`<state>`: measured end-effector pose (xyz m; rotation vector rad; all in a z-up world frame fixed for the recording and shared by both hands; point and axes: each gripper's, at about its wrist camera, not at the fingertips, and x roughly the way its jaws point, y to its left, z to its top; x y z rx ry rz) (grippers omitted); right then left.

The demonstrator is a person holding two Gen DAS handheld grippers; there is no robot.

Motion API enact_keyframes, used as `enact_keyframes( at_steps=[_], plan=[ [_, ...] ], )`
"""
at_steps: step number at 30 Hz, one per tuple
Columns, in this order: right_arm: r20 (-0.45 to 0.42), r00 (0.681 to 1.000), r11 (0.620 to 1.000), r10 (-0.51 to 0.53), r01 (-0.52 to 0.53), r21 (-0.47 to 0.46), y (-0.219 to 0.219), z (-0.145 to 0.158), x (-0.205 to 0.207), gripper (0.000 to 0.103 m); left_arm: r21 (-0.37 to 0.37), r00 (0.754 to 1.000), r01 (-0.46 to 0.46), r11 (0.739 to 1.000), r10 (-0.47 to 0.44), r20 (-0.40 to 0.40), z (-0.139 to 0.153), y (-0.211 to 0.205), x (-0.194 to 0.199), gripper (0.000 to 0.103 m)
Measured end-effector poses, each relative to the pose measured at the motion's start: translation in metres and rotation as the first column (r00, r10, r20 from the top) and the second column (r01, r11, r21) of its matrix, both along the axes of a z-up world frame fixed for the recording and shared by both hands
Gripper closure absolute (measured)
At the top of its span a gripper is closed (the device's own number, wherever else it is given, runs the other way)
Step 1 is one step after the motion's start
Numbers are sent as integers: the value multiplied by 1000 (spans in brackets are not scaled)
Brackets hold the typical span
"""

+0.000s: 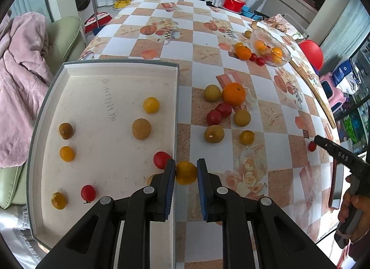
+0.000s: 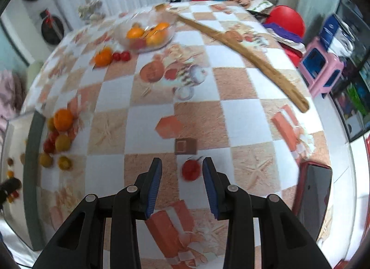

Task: Organize fruits
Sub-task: 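Lower both held fruits into the white tray and open both tools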

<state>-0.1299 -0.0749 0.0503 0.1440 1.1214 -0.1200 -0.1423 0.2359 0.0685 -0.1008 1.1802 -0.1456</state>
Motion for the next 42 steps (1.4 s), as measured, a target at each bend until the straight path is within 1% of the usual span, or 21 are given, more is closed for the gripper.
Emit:
enact_keyframes(
  at_steps=[3,6,10,11,13,14,15,17,21,27,35,42],
  plan=[
    [-41,999,1000,5,-5,7,-6,-11,5,59,2,1000,10,1000,-10,-3,-1,-5,1,83],
    [-65,997,998,28,-24,61,-4,-21,10,59,7,1000,18,1000,-18,-3,-1,-9,2,83],
    [-87,993,996,76,-72,48,10,-32,14,60,16,1000,30,999,-30,-7,-1,-13,2,83],
    [-83,994,996,77,-74,39,11,-32,14,61,18,1000,30,999,-30,-6,-1,-14,2,83],
    [-90,993,997,72,-71,17,13,-32,14,67,18,1000,29,999,-29,-6,-1,-14,2,83],
    [-92,993,997,72,-71,11,13,-32,13,77,19,1000,28,999,-28,-6,-1,-14,2,83],
    [-96,993,997,71,-70,15,12,-32,14,79,18,1000,28,999,-27,-7,-1,-14,2,83],
    [-110,991,997,73,-70,34,12,-30,15,80,16,1000,24,1000,-24,-10,-1,-14,3,83],
    [-101,988,992,115,-110,59,26,-15,16,80,15,1000,12,1000,-12,-21,0,-9,2,83],
    [-73,975,973,211,-202,115,67,12,22,80,30,999,-17,999,18,-33,4,5,5,83],
    [-42,944,935,326,-316,158,128,37,31,80,48,997,-56,997,58,-44,8,31,9,83],
    [-35,916,905,399,-388,174,171,49,40,80,50,994,-97,994,99,-42,11,57,11,83]
  ],
)
